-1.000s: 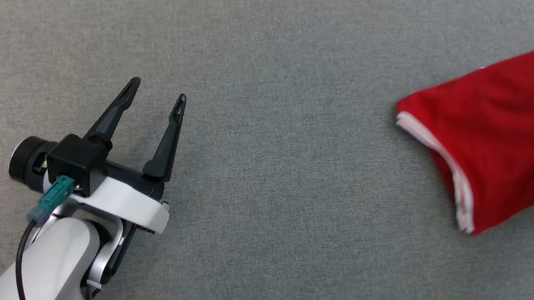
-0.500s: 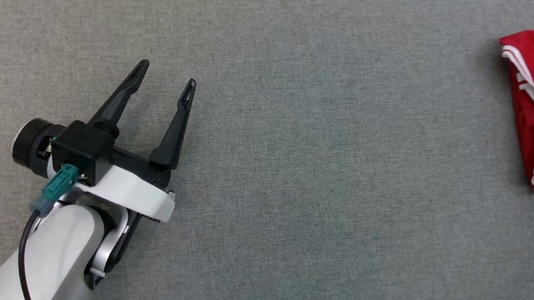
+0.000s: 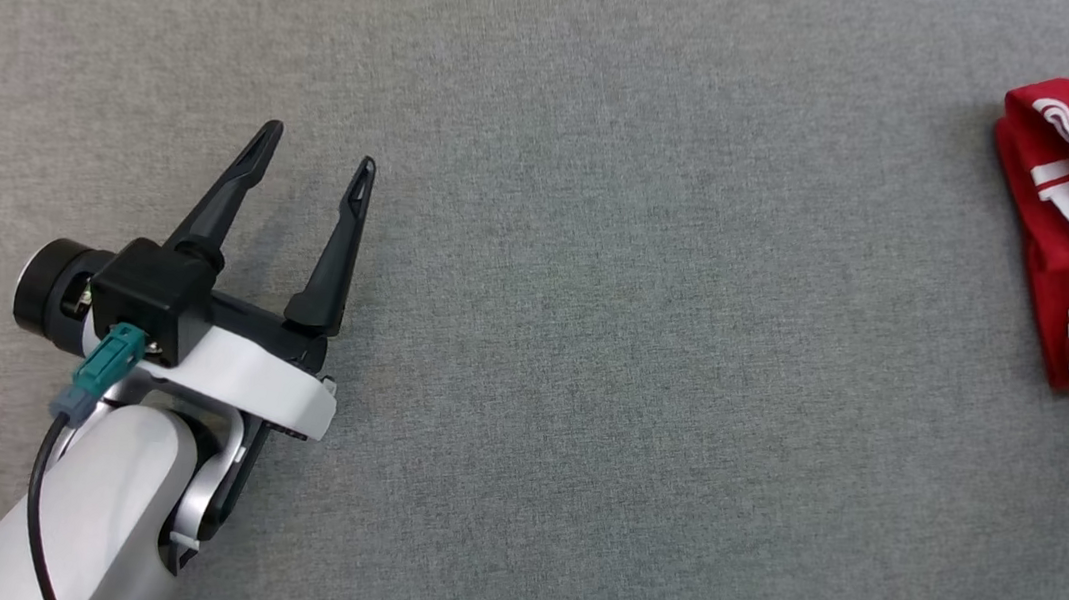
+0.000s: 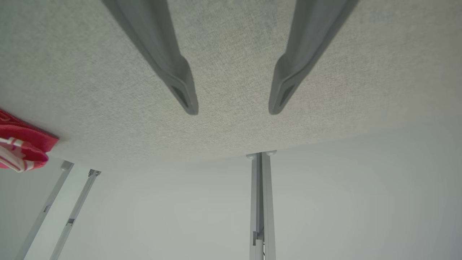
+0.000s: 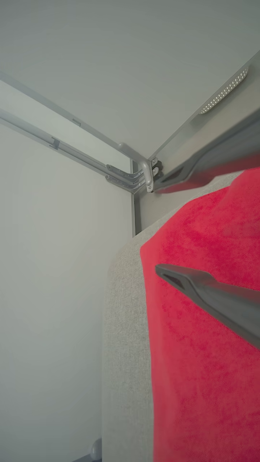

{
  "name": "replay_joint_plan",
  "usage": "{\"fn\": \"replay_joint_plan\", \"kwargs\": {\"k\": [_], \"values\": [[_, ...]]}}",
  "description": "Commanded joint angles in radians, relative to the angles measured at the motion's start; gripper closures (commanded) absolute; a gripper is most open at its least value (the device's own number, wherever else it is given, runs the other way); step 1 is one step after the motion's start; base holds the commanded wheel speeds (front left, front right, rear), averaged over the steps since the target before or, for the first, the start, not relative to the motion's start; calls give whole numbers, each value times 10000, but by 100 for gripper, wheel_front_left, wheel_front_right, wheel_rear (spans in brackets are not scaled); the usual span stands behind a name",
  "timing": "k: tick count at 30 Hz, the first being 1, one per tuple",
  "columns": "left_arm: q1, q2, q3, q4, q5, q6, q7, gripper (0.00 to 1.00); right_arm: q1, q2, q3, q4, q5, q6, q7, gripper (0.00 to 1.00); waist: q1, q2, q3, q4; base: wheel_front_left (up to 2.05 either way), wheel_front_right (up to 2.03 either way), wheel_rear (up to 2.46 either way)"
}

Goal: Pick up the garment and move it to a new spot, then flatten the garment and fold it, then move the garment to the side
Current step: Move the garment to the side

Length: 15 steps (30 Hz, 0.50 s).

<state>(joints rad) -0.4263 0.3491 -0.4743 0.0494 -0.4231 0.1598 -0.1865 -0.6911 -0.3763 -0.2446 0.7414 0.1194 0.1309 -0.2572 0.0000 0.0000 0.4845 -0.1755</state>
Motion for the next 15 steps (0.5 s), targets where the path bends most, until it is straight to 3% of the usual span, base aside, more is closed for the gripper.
{"fn": "replay_joint_plan", "kwargs": {"k": [1, 5, 15], "values": [[113, 61, 68, 33, -51, 80, -78, 0, 200, 113, 26, -176, 82, -1, -71, 0, 0, 0, -247, 46, 0, 0, 0], [355, 125, 289, 87, -137, 244, -235, 0, 866, 654, -54, -1696, 433, -1, -78, 0, 0, 0, -822, 125, 0, 0, 0], [1224, 277, 916, 8, -459, 651, -540, 0, 3184, 2193, 1022, -5265, 382, 0, -78, 0, 0, 0, -2064, 750, 0, 0, 0]]}}
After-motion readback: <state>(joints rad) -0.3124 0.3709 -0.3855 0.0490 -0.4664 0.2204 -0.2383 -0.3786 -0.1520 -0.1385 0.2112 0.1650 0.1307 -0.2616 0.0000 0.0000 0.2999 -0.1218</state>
